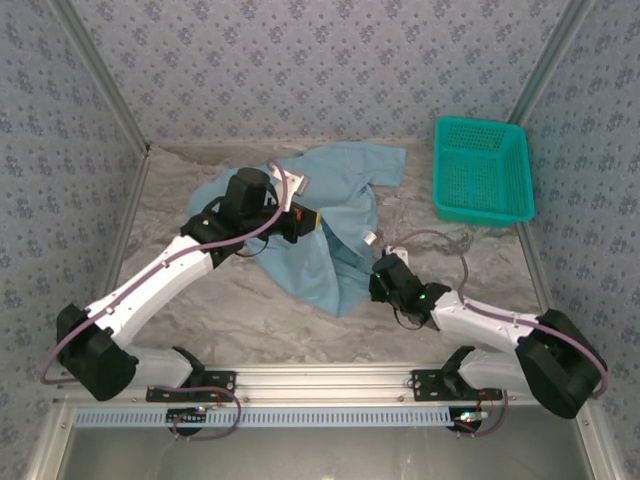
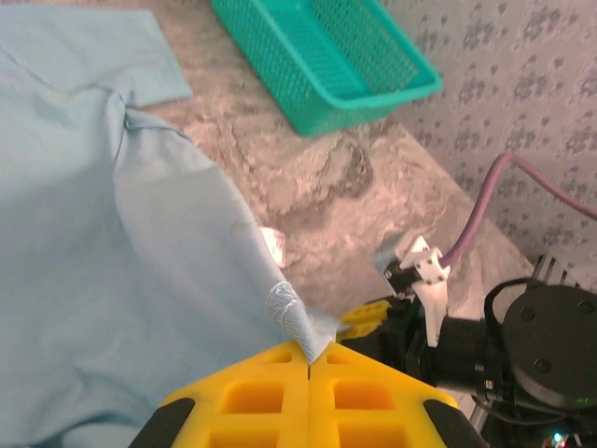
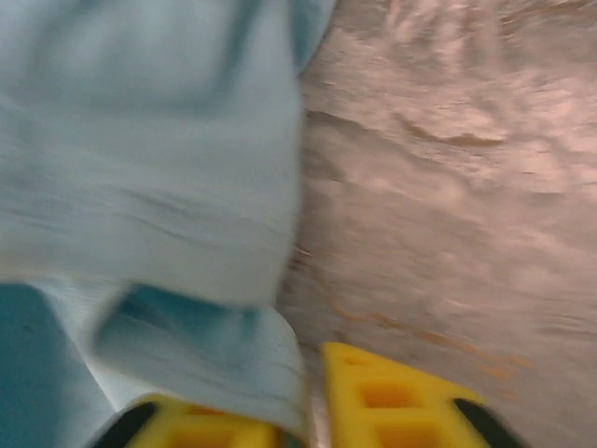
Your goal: Fold the inside-out t-shirt
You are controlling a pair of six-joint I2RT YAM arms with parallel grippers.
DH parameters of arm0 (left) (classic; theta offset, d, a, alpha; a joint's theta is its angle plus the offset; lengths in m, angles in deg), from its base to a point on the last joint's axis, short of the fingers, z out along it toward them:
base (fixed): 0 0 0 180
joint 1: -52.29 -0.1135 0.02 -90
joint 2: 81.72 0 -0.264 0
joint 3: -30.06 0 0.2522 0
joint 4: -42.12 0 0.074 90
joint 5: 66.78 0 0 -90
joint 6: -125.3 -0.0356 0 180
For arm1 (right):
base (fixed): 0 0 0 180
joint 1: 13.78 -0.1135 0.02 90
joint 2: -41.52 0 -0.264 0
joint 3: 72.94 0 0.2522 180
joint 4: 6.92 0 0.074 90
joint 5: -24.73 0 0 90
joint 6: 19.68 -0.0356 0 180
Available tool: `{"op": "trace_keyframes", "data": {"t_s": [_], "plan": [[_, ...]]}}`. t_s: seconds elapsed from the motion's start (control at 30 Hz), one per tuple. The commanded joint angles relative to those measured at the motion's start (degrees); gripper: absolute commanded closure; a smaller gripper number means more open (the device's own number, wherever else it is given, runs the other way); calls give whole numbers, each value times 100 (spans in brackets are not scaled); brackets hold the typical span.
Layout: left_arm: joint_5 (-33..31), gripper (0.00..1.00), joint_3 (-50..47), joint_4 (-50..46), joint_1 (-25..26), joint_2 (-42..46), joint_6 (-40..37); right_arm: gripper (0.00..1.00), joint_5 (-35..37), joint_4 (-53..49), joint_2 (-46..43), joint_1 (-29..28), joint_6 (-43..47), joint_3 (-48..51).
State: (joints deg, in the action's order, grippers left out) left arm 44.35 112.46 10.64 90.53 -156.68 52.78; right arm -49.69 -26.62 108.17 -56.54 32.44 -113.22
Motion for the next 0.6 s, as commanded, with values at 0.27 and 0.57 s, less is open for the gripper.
{"op": "trace_keyframes", "data": {"t_s": [0.27, 0.57], "plan": [[126, 100, 33, -17, 121, -192, -42, 67, -1718, 2026, -488, -350, 2159, 254], [176, 100, 208, -257, 197, -366, -161, 85, -2072, 3284, 1108, -683, 2904, -215]]}}
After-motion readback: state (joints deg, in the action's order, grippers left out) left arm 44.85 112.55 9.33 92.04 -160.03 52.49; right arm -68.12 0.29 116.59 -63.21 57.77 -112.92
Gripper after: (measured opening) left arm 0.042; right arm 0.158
